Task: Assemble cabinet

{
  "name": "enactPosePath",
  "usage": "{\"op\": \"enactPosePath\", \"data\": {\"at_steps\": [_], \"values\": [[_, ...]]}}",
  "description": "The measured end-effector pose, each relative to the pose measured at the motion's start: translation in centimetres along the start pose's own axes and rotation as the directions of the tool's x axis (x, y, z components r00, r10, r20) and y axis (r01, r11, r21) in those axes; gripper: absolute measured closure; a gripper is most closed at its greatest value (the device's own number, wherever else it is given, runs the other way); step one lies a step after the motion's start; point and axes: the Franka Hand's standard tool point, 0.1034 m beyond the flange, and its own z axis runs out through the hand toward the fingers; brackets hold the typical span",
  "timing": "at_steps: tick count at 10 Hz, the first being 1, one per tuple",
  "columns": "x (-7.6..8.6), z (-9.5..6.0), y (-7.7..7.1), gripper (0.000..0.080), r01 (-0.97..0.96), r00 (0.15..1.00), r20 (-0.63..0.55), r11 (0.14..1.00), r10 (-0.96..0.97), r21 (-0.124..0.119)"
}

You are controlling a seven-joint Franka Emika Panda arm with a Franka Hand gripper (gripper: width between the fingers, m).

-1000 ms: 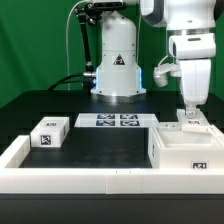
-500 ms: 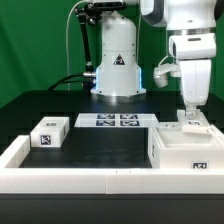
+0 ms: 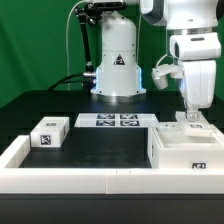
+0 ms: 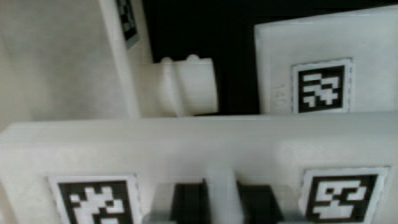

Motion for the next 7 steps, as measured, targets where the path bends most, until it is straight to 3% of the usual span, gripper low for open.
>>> {"op": "enactPosePath", "data": {"at_steps": [4,6,7], "values": [[0.0,0.1,0.1,0.0729,0.0,1.0,-0.001,1.0,0.0,0.0],[0.1,0.1,2.7,0.0729,0.004,1.0,-0.016,1.0,-0.004,-0.018],[0.1,0.0,3.9,0.0729,-0.001,1.0,-0.016,1.0,0.001,-0.014]]}}
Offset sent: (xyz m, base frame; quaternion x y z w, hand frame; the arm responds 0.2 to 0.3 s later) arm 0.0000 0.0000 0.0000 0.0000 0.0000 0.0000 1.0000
